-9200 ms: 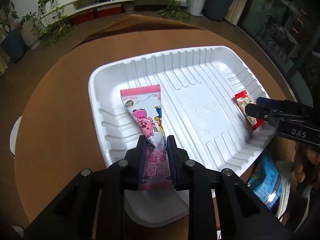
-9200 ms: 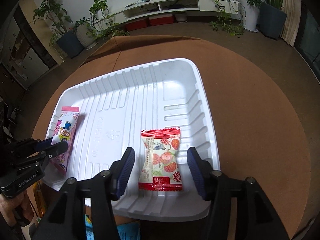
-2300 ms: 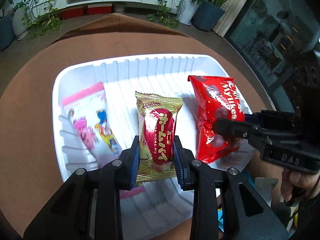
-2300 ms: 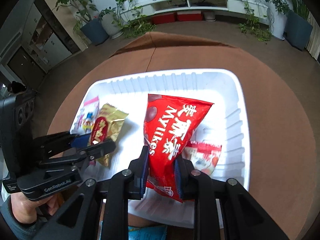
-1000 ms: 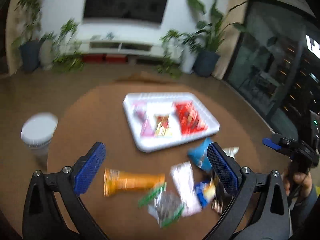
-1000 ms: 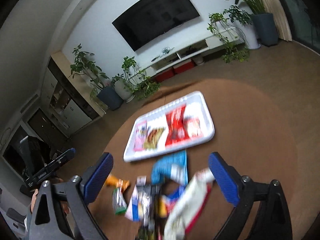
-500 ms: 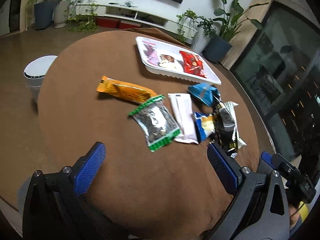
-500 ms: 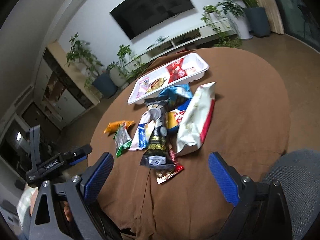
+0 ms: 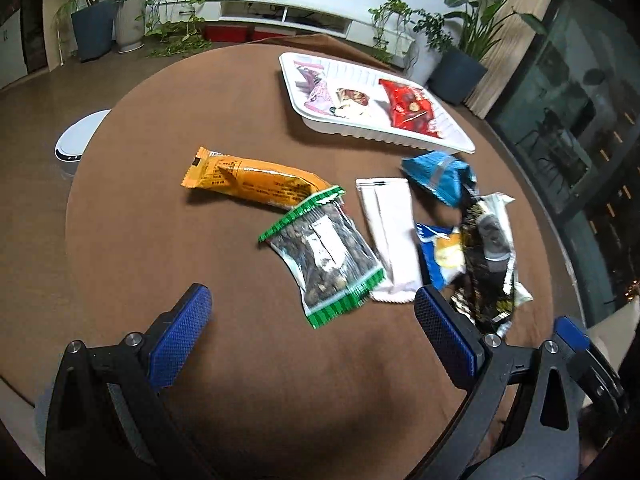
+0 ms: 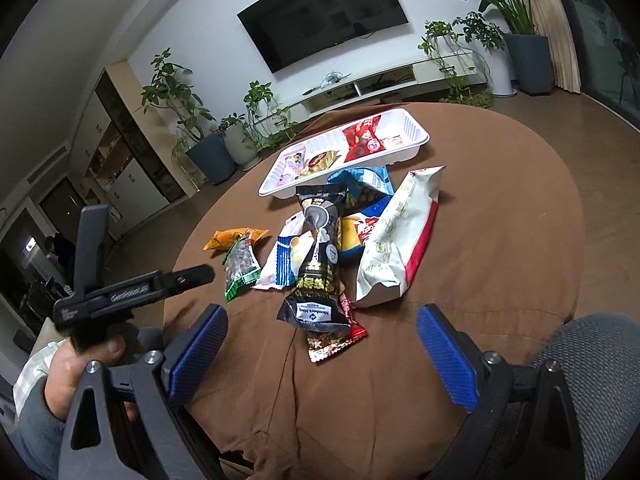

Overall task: Organize snacks
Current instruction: 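Withdraw both tools from the tray toward the remaining snacks, then grasp the green-edged nut packet with the left gripper while the right gripper grasps the black packet, then carry both packets over the white tray and open both grippers, then withdraw both tools from the tray back over the remaining snacks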

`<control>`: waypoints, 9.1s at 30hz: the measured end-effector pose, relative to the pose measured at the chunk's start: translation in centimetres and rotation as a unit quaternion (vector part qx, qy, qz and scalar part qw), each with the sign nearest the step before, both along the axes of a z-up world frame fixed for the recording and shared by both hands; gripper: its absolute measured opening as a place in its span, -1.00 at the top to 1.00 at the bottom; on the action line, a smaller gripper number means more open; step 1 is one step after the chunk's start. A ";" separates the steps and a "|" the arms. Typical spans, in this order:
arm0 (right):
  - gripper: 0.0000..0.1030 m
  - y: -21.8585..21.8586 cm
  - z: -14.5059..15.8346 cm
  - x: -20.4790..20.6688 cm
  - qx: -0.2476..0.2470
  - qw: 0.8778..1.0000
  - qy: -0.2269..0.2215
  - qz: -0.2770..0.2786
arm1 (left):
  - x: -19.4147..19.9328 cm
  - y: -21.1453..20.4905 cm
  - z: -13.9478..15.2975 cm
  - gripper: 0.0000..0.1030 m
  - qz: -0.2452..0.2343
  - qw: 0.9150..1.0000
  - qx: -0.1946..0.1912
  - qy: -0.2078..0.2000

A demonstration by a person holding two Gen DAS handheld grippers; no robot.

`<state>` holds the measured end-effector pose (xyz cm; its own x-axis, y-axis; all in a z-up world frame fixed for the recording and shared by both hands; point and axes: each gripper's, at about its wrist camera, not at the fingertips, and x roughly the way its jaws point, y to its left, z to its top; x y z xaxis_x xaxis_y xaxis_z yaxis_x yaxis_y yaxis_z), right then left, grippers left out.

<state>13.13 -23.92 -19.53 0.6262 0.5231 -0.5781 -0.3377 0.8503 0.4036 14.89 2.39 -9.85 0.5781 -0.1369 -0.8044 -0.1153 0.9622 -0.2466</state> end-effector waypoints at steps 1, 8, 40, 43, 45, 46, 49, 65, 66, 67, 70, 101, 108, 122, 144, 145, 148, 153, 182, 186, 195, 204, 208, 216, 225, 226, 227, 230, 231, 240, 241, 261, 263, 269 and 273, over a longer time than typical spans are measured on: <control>-0.90 0.0 0.0 0.0 -0.001 1.000 -0.001 0.000 | 0.5 0.0 -0.2 -0.99 0.001 1.000 0.002 0.005; -0.90 -0.3 -0.1 0.2 -0.001 1.000 -0.001 0.002 | 3.5 -0.2 -1.6 -0.99 0.005 0.999 0.004 0.042; -0.84 2.0 0.7 1.6 -0.048 0.998 -0.002 0.031 | 5.8 -1.6 -3.1 -0.32 -0.090 0.991 0.085 0.055; -0.84 2.9 0.9 2.7 -0.060 0.998 0.001 0.036 | 4.9 -1.2 -3.1 -0.32 -0.094 0.990 0.085 0.055; -0.82 3.7 0.6 3.9 -0.061 0.997 0.018 0.042 | 4.5 -1.0 -3.1 -0.32 -0.092 0.991 0.080 0.052; -0.75 3.9 0.4 4.3 -0.057 0.997 0.026 0.044 | 4.3 -1.0 -3.1 -0.32 -0.091 0.991 0.081 0.050; -0.71 4.7 0.3 5.3 -0.051 0.997 0.033 0.051 | 3.9 -1.0 -3.1 -0.35 -0.086 0.992 0.082 0.046; -0.08 6.5 -2.0 8.6 -0.083 0.991 0.087 0.053 | 3.3 -0.6 -2.7 -0.18 -0.087 0.993 0.068 0.037; 0.00 6.4 -2.1 8.7 -0.086 0.991 0.088 0.053 | 3.3 -0.6 -2.7 0.08 -0.089 0.993 0.065 0.035; 0.14 6.3 -2.2 8.6 -0.087 0.991 0.089 0.052 | 3.3 -0.7 -2.6 0.22 -0.091 0.993 0.067 0.035; 0.40 6.0 -2.3 8.8 -0.087 0.991 0.090 0.050 | 3.3 -1.0 -2.3 0.43 -0.102 0.992 0.063 0.030; 0.54 4.0 -0.6 7.6 -0.007 0.995 0.091 0.051 | 1.0 -1.0 -0.6 0.57 -0.113 0.993 -0.017 -0.005; 0.54 3.6 -0.3 7.2 0.010 0.994 0.093 0.053 | 0.8 -1.7 0.0 0.57 -0.123 0.992 -0.039 -0.012; 0.54 -1.1 3.1 10.3 0.049 0.996 0.072 0.016 | 4.9 -0.4 2.9 0.57 -0.118 0.989 -0.076 -0.042; 0.54 1.8 6.6 30.6 -0.045 0.998 0.042 0.017 | 25.1 -0.6 5.8 0.57 -0.118 0.991 -0.032 -0.045; 0.54 2.1 6.1 31.2 -0.051 0.997 0.047 0.016 | 25.8 -0.8 5.4 0.57 -0.119 0.992 -0.028 -0.042; 0.54 2.7 4.2 32.8 -0.065 0.995 0.069 0.013 | 27.2 -1.3 4.0 0.57 -0.121 0.992 -0.020 -0.033; 0.54 3.3 1.9 34.5 -0.096 0.992 0.084 0.012 | 29.1 -2.2 1.2 0.57 -0.127 0.992 -0.008 -0.015; 0.45 3.5 -0.9 33.9 -0.126 0.985 0.117 -0.002 | 30.5 -5.2 -1.4 0.45 -0.129 0.991 0.019 -0.006; 0.36 3.6 -0.9 33.8 -0.132 0.985 0.115 -0.001 | 30.7 -5.3 -1.3 0.09 -0.128 0.991 0.022 -0.008; 0.17 3.5 0.6 33.1 -0.137 0.986 0.092 -0.007 | 30.2 -5.2 -0.3 -0.14 -0.123 0.992 0.018 -0.025; -0.52 1.9 5.6 30.1 -0.102 0.994 0.031 -0.028 | 25.0 -4.1 4.5 -0.94 -0.106 0.991 0.015 -0.080; -0.65 0.3 8.2 27.2 -0.063 0.997 0.001 -0.035 | 20.9 -2.0 7.3 -0.99 -0.084 0.990 -0.004 -0.115; -0.81 -3.0 10.3 19.4 0.008 0.998 -0.029 -0.048 | 10.3 2.0 9.2 -0.99 -0.034 0.987 0.018 -0.159; -0.85 -2.7 6.5 9.7 0.020 0.998 -0.013 -0.056 | 2.0 3.9 3.6 -0.99 0.032 0.995 -0.013 -0.091; -0.85 -2.6 5.9 9.2 0.020 0.998 -0.009 -0.055 | 1.5 4.0 3.1 -0.99 0.040 0.996 -0.015 -0.079; -0.85 -2.5 5.1 8.1 0.022 0.998 -0.003 -0.056 | 1.1 4.0 2.6 -0.99 0.047 0.996 -0.020 -0.071; -0.85 -2.4 3.5 5.9 0.023 0.998 0.006 -0.057 | -0.4 3.6 1.7 -0.99 0.046 0.996 -0.035 -0.069; -0.85 -2.3 3.2 5.4 0.022 0.998 0.009 -0.059 | -0.6 3.3 1.4 -0.99 0.043 0.996 -0.036 -0.068; -0.85 -1.5 1.4 3.5 0.012 0.998 0.030 -0.060 | -0.6 1.6 0.1 -0.99 0.033 0.998 -0.036 -0.046; -0.85 -1.3 1.3 3.4 0.009 0.998 0.029 -0.057 | -0.4 1.6 0.0 -0.99 0.034 0.998 -0.035 -0.043; -0.85 -1.8 0.2 3.3 0.018 0.998 0.036 -0.052 | 12.8 4.1 -2.1 -0.98 0.091 0.993 0.004 0.071; -0.85 -2.0 0.1 3.4 0.020 0.998 0.037 -0.055 | 13.7 4.1 -2.5 -0.96 0.086 0.993 0.012 0.078; -0.85 -2.1 -0.3 3.7 0.022 0.997 0.042 -0.054 | 14.9 3.1 -3.1 -0.66 0.048 0.994 0.052 0.082; -0.85 -2.3 -0.4 3.8 0.022 0.997 0.043 -0.057 | 15.3 2.8 -2.9 -0.24 0.019 0.994 0.070 0.085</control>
<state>16.93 -26.26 -19.93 0.6313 0.4786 -0.6103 -0.2029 0.8614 0.4656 30.20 5.20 -12.79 0.4353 0.0031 -0.9003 -0.1801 0.9801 -0.0837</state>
